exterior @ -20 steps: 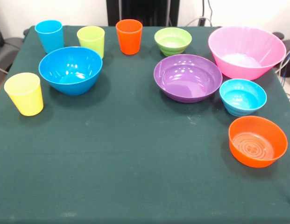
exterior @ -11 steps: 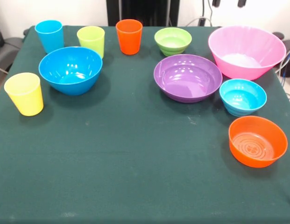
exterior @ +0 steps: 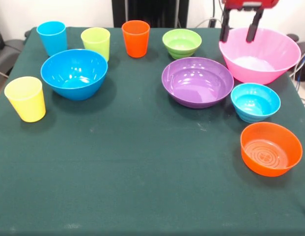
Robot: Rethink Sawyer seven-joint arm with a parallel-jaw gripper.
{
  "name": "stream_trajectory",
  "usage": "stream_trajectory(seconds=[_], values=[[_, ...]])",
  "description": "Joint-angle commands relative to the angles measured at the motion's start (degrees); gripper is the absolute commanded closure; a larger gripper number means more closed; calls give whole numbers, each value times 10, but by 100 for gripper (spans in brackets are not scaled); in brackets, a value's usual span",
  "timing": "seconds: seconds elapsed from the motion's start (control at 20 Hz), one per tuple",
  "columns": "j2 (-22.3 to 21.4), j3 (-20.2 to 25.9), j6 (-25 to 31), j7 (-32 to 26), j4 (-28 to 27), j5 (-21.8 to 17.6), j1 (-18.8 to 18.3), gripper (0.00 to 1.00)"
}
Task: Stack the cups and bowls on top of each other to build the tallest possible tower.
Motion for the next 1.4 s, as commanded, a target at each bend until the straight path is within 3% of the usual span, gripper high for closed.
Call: stream_trajectory(seconds=[0.05,0.75,1.4], values=[[76,30,-29,51,-60,-20,-15,0],[137,46,-40,38,-110,-20,-34,0],[173,46,-41,54,-153,-10,-18,0]])
